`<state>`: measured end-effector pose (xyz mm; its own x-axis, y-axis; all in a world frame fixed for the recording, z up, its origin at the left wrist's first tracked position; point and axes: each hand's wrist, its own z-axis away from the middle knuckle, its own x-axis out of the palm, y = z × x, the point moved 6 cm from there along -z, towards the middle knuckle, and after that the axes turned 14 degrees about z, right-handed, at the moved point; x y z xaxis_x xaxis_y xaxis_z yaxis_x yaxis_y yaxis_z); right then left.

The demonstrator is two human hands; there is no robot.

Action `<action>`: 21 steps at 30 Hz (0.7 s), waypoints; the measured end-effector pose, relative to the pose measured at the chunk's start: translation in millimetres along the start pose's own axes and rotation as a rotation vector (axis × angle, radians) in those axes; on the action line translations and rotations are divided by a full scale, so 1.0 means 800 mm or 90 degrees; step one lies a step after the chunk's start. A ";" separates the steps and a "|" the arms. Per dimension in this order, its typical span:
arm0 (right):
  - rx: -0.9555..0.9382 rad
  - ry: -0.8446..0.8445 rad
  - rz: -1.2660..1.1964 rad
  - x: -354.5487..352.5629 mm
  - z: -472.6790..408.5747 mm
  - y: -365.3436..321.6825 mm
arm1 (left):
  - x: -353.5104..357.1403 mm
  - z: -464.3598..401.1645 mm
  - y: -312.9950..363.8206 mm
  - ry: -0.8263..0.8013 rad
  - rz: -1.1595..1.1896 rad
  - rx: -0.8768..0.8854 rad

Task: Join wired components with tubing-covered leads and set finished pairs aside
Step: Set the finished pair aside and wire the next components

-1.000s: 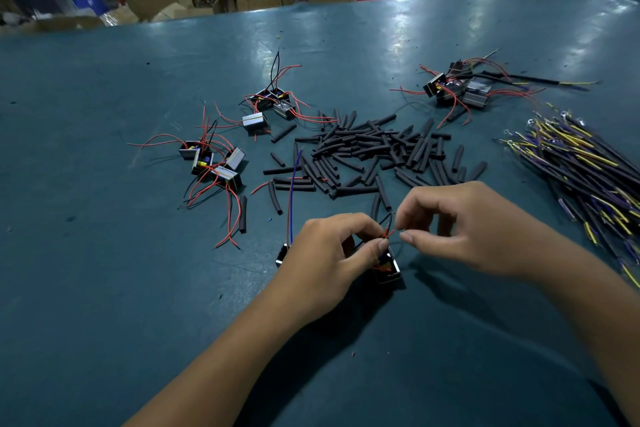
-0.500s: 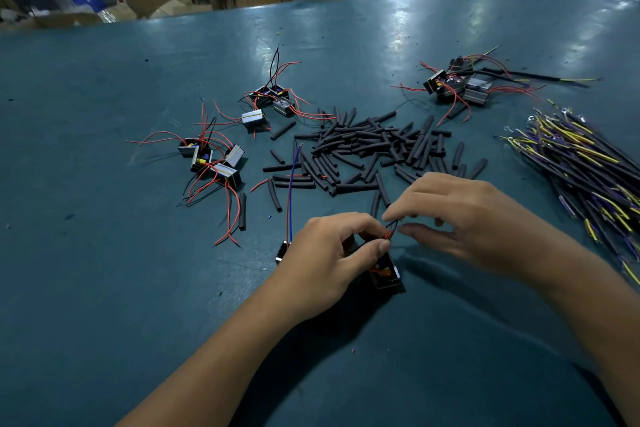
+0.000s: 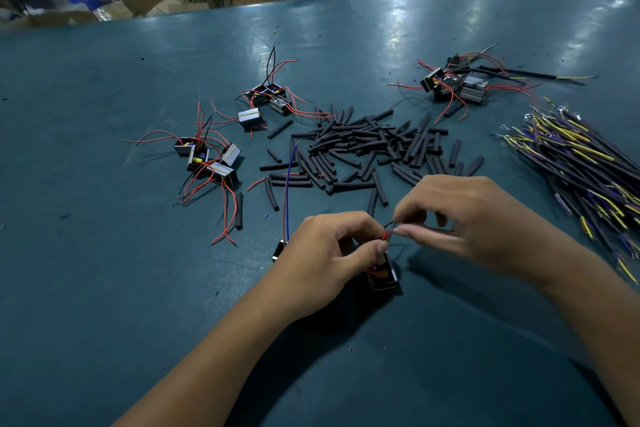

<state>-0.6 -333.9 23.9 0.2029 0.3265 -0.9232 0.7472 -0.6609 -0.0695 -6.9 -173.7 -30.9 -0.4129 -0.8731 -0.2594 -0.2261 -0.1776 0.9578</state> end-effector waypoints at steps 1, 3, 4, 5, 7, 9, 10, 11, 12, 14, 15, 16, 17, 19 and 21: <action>-0.001 -0.005 -0.002 0.001 0.000 0.000 | 0.000 0.000 0.000 0.000 -0.002 -0.001; -0.006 -0.012 -0.002 0.002 0.000 -0.001 | 0.000 0.000 -0.001 0.001 -0.006 0.001; -0.007 -0.013 0.000 0.003 0.000 -0.001 | 0.000 0.000 0.000 0.002 -0.007 0.003; -0.007 -0.014 0.002 0.004 0.000 -0.002 | 0.001 0.001 0.000 0.003 -0.008 0.004; -0.005 -0.012 -0.001 0.005 0.001 -0.003 | 0.001 0.001 0.001 0.006 -0.006 0.006; -0.006 -0.007 -0.009 0.006 0.000 -0.004 | 0.001 0.001 0.001 0.010 -0.001 0.005; -0.006 -0.004 -0.012 0.006 0.000 -0.004 | 0.001 0.001 0.001 0.013 0.004 0.002; -0.006 -0.003 -0.013 0.006 0.000 -0.005 | 0.001 0.000 0.000 0.017 0.006 0.000; -0.005 -0.002 -0.012 0.005 0.000 -0.005 | 0.001 0.000 0.000 0.021 0.005 -0.003; 0.001 -0.004 -0.008 0.006 -0.001 -0.005 | 0.000 0.000 -0.001 0.026 -0.003 -0.005; 0.006 -0.006 -0.006 0.006 -0.001 -0.005 | 0.000 -0.001 -0.002 0.026 -0.009 -0.006; 0.010 -0.008 -0.003 0.006 -0.001 -0.005 | 0.000 0.000 -0.002 0.026 -0.015 -0.006; 0.012 -0.010 -0.001 0.007 -0.001 -0.005 | 0.000 0.000 -0.002 0.026 -0.022 -0.006; 0.013 -0.010 0.001 0.006 -0.001 -0.006 | 0.000 0.001 -0.001 0.031 -0.030 -0.003; 0.012 -0.012 0.003 0.006 -0.001 -0.007 | 0.000 0.001 0.000 0.031 -0.034 -0.005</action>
<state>-3.3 -328.6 20.1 0.1943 0.3116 -0.9301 0.7339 -0.6753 -0.0729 -7.4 -173.4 -31.1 -0.3575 -0.8833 -0.3034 -0.2399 -0.2271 0.9439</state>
